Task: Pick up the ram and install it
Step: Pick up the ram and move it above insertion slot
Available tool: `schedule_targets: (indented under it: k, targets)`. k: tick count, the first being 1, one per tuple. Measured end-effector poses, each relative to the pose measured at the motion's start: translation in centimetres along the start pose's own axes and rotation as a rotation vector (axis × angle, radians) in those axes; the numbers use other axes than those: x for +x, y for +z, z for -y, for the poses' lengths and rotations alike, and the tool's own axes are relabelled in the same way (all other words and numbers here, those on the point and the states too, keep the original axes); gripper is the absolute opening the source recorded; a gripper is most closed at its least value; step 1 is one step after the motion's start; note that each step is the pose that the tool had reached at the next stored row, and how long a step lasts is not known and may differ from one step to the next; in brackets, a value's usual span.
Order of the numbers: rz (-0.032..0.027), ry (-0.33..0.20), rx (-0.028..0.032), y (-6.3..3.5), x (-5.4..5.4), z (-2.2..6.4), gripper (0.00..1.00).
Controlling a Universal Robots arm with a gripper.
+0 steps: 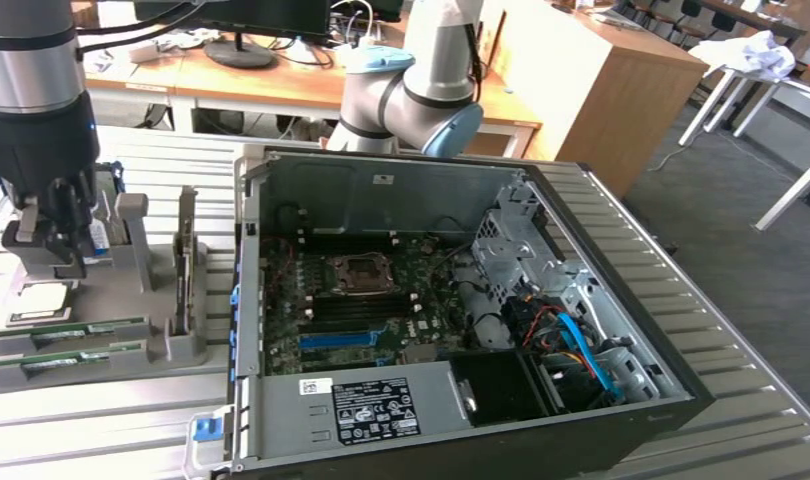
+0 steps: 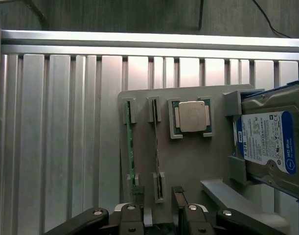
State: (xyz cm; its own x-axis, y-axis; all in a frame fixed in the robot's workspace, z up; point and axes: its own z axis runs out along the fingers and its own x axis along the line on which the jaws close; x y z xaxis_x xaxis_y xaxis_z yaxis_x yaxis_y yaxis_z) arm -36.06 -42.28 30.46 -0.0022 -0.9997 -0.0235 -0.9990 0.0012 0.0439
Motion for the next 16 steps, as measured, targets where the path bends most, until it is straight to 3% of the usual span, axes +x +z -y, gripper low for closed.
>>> schedule_targets:
  k: [16]
  targets:
    - [-0.0008, -0.016, -0.0004, 0.85, 0.09, 0.03, 0.36]
